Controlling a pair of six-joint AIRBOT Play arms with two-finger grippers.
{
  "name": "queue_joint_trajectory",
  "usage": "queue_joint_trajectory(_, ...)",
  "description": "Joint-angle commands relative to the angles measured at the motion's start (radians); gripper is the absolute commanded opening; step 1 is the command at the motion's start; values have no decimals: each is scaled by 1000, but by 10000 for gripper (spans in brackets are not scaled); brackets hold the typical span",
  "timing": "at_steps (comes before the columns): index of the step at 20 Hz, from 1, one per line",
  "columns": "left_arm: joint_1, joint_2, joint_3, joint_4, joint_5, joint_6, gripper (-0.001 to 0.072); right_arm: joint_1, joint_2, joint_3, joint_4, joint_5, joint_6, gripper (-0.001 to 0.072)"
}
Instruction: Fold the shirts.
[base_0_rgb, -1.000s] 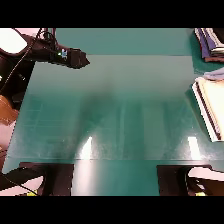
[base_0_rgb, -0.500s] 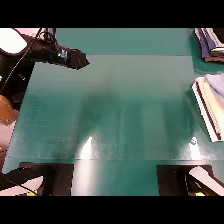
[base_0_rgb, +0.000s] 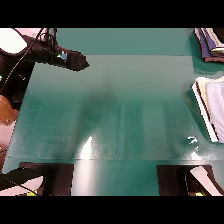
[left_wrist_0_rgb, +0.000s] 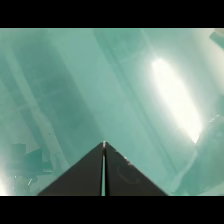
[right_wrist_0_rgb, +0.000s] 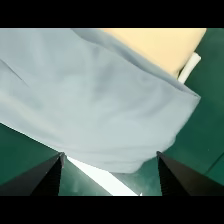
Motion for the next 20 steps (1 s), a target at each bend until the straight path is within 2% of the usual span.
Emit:
queue_joint_trajectory(1, 0, 0, 0, 0, -3, 3, 22, 57, 4, 96, 177, -24, 0, 656)
queue_joint_trajectory(3, 0, 0, 0, 4, 3, 5, 22, 192, 4, 159, 264, -24, 0, 656)
queue_joint_trajectory(10, 0, 0, 0, 14, -1, 11, 22, 764, 4, 241, 253, -86, 0, 653)
queue_joint_trajectory(11, 0, 0, 0, 14, -1, 11, 22, 828, 3, 241, 253, -103, 0, 597)
queue_joint_trajectory(12, 0, 0, 0, 14, -1, 11, 22, 886, 4, 241, 253, -119, 0, 480)
queue_joint_trajectory(13, 0, 0, 0, 14, -1, 11, 22, 932, 4, 241, 253, -133, -1, 348)
queue_joint_trajectory(14, 0, 0, 0, 14, -1, 11, 22, 969, 4, 241, 253, -141, -1, 163)
queue_joint_trajectory(15, 0, 0, 0, 14, -1, 11, 22, 1002, 4, 241, 253, -148, -2, 17)
queue_joint_trajectory(20, 0, 0, 0, 14, 11, 11, 22, 1050, 4, 241, 253, -156, -9, 17)
